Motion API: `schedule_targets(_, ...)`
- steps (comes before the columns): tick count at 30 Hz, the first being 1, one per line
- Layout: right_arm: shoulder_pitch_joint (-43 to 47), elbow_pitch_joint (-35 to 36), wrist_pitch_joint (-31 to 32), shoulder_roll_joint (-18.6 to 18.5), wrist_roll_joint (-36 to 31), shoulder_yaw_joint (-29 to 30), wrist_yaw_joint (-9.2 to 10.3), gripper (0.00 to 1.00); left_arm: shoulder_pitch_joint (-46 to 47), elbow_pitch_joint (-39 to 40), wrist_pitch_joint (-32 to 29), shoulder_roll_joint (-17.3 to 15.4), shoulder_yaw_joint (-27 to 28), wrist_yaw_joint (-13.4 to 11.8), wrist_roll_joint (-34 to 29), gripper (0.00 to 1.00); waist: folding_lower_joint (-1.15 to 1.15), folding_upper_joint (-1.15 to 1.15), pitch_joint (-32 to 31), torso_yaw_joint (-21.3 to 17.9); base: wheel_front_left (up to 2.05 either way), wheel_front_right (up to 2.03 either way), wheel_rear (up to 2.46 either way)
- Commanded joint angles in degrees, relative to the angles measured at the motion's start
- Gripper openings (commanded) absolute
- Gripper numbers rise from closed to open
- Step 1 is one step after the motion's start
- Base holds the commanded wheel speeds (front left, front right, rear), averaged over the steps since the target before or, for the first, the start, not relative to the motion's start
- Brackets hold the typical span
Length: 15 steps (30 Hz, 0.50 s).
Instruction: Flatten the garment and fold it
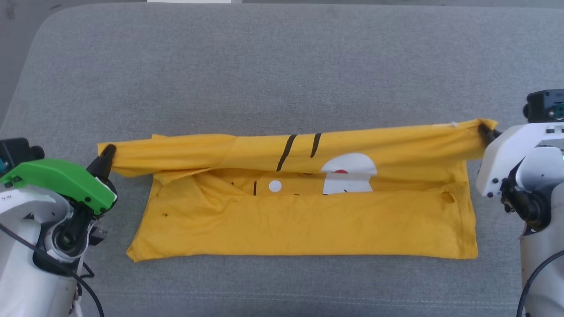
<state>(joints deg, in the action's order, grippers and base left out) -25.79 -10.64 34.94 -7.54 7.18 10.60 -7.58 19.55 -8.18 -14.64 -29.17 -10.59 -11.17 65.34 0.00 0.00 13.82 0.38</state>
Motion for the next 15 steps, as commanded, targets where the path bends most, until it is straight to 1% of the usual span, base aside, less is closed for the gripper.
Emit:
schedule_targets(1,-0.4,-0.9,0.4,-0.4,-0.2,-0.1,0.09,0.00,0.8,-1.0,-0.3,-0.8,-0.2,-0.5,-1.0,0.00,0.00,0.00,-0.1,-0.1,0.00,0.00,0.00)
schedule_targets(8,3.1,-3.2,2.7,-0.4,0.4,-0.9,0.09,0.00,-3.0,-3.8,-2.5,-0.9,-1.7,-2.6,-1.0,0.00,0.00,0.00,-1.2,-0.8,0.00,0.00,0.00)
schedule_targets(15,8.2,-2.9,4.7,0.2,2.0,-1.4,0.09,0.00,-6.6,-5.4,-2.7,-0.5,-1.9,-4.0,-0.6,0.00,0.00,0.00,-1.1,-0.8,0.00,0.00,0.00)
